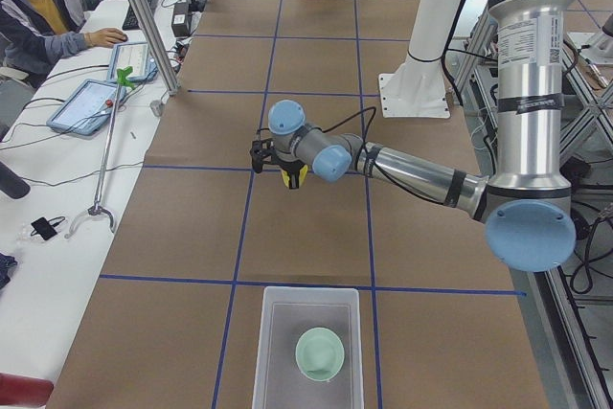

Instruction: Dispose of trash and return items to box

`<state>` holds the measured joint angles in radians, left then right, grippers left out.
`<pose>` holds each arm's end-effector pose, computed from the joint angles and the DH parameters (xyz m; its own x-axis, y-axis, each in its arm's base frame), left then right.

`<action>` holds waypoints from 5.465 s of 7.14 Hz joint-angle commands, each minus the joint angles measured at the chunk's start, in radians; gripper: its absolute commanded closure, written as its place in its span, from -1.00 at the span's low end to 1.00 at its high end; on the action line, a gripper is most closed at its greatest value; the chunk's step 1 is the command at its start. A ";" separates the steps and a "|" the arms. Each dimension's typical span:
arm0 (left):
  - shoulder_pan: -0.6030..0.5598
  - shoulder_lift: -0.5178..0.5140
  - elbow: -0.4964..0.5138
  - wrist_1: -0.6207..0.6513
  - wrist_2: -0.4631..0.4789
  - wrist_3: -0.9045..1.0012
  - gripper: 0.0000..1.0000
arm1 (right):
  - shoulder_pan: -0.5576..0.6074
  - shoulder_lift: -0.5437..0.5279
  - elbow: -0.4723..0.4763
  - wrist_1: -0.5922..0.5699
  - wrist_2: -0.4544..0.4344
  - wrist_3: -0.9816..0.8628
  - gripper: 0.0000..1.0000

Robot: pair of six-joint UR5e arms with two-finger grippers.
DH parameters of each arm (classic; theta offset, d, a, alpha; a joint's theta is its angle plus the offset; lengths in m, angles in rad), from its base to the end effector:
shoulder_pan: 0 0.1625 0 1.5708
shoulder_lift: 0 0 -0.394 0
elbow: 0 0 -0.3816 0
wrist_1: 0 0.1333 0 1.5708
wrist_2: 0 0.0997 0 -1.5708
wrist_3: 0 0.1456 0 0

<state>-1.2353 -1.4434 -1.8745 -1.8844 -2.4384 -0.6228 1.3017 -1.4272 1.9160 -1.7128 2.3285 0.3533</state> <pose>0.1298 -0.4397 0.5225 0.5694 -0.0378 -0.8212 0.0513 0.9986 -0.0104 -0.1070 -0.5130 0.4388 0.6853 -0.0788 0.7240 0.0138 0.9954 0.0953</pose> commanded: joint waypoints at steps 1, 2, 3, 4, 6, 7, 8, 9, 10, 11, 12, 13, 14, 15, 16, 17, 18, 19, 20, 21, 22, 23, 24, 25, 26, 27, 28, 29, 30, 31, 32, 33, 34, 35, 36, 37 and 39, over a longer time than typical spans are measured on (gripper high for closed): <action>-0.282 0.051 0.178 0.004 -0.036 0.481 1.00 | -0.051 0.002 -0.008 0.033 -0.027 0.060 -1.00; -0.385 0.051 0.233 0.061 -0.034 0.655 1.00 | -0.059 0.001 -0.008 0.038 -0.027 0.065 -1.00; -0.486 0.049 0.239 0.180 -0.022 0.840 1.00 | -0.059 0.001 -0.008 0.039 -0.027 0.065 -1.00; -0.566 0.037 0.273 0.248 0.046 1.014 1.00 | -0.059 0.001 -0.008 0.039 -0.027 0.065 -1.00; -0.622 -0.064 0.497 0.232 0.088 1.206 1.00 | -0.067 -0.001 -0.009 0.038 -0.027 0.065 -1.00; -0.619 -0.075 0.573 0.231 0.091 1.216 1.00 | -0.071 -0.001 -0.009 0.039 -0.027 0.065 -1.00; -0.621 -0.093 0.656 0.162 0.093 1.218 1.00 | -0.073 -0.001 -0.009 0.038 -0.027 0.067 -1.00; -0.619 -0.104 0.754 0.068 0.151 1.218 1.00 | -0.078 0.001 -0.011 0.039 -0.027 0.072 -1.00; -0.619 -0.124 0.800 0.042 0.173 1.218 1.00 | -0.078 0.001 -0.011 0.039 -0.027 0.072 -1.00; -0.618 -0.171 0.861 0.042 0.174 1.218 1.00 | -0.082 0.001 -0.017 0.039 -0.029 0.070 -1.00; -0.618 -0.181 0.886 0.042 0.174 1.209 1.00 | -0.087 0.004 -0.028 0.041 -0.028 0.070 -1.00; -0.616 -0.183 0.911 0.042 0.174 1.204 1.00 | -0.091 0.008 -0.029 0.041 -0.029 0.072 -1.00; -0.615 -0.184 0.923 0.042 0.174 1.191 1.00 | -0.091 0.014 -0.038 0.039 -0.029 0.070 -1.00; -0.615 -0.184 0.925 0.041 0.174 1.155 1.00 | -0.091 0.014 -0.051 0.041 -0.028 0.070 -1.00; -0.615 -0.184 0.925 0.042 0.174 1.151 1.00 | -0.091 0.016 -0.051 0.041 -0.027 0.070 -1.00; -0.613 -0.186 0.937 0.041 0.173 1.140 1.00 | -0.091 0.014 -0.051 0.041 -0.027 0.070 -1.00; -0.613 -0.189 0.937 0.034 0.171 1.090 1.00 | -0.091 0.014 -0.051 0.041 -0.027 0.070 -1.00; -0.613 -0.189 0.940 0.022 0.173 1.086 0.88 | -0.091 0.014 -0.051 0.041 -0.027 0.070 -1.00; -0.613 -0.187 0.940 0.022 0.171 1.085 0.59 | -0.091 0.014 -0.051 0.041 -0.027 0.070 -1.00; -0.612 -0.186 0.940 0.022 0.170 1.082 0.40 | -0.093 0.014 -0.049 0.041 -0.026 0.072 -1.00; -0.612 -0.186 0.939 0.022 0.167 1.081 0.00 | -0.091 0.014 -0.049 0.041 -0.027 0.070 -1.00; -0.612 -0.186 0.931 0.022 0.167 1.081 -0.16 | -0.091 0.014 -0.049 0.041 -0.027 0.070 -1.00; -0.612 -0.187 0.887 0.028 0.167 1.078 -0.26 | -0.091 0.014 -0.046 0.041 -0.027 0.072 -1.00; -0.612 -0.180 0.776 0.098 0.161 1.054 -0.26 | -0.091 0.014 -0.043 0.041 -0.029 0.072 -1.00; -0.612 -0.177 0.650 0.222 0.135 1.023 -0.27 | -0.091 0.011 -0.040 0.041 -0.029 0.072 -1.00; -0.609 -0.176 0.571 0.273 0.048 0.970 -0.32 | -0.091 0.010 -0.032 0.041 -0.031 0.073 -1.00; -0.546 -0.170 0.469 0.277 0.018 0.843 -0.36 | -0.091 0.008 -0.032 0.041 -0.052 0.084 -1.00; -0.486 -0.134 0.348 0.268 0.012 0.709 -0.37 | -0.091 0.008 -0.025 0.041 -0.054 0.102 -1.00; -0.431 -0.100 0.202 0.277 0.012 0.604 -0.41 | -0.090 0.004 -0.014 0.041 -0.054 0.113 -1.00; -0.370 -0.075 0.086 0.278 0.013 0.474 -0.44 | -0.088 -0.002 -0.012 0.041 -0.054 0.104 -1.00; -0.334 -0.039 -0.005 0.277 0.013 0.412 -0.45 | -0.085 -0.016 -0.009 0.041 -0.051 0.099 -1.00; -0.316 -0.035 -0.038 0.277 0.015 0.402 -0.50 | -0.076 -0.063 0.001 0.051 -0.049 0.090 -1.00; -0.293 -0.035 -0.060 0.277 0.016 0.367 -0.51 | -0.049 -0.112 0.000 0.106 -0.041 0.047 -1.00; -0.276 -0.034 -0.083 0.277 0.021 0.341 -0.52 | -0.033 -0.154 -0.002 0.151 -0.040 0.036 -1.00; -0.254 -0.035 -0.090 0.277 0.030 0.306 -0.61 | -0.016 -0.167 -0.002 0.157 -0.031 0.036 -1.00; -0.227 -0.032 -0.109 0.272 0.065 0.301 -0.81 | 0.002 -0.179 0.000 0.159 0.004 0.023 -1.00; -0.224 -0.034 -0.112 0.266 0.091 0.304 -0.94 | 0.034 -0.185 0.003 0.159 0.018 0.003 -1.00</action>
<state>-1.4640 -1.4757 -1.9843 -1.6159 -2.3702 -0.3192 1.3143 -1.6063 1.9172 -1.5550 2.3360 0.3654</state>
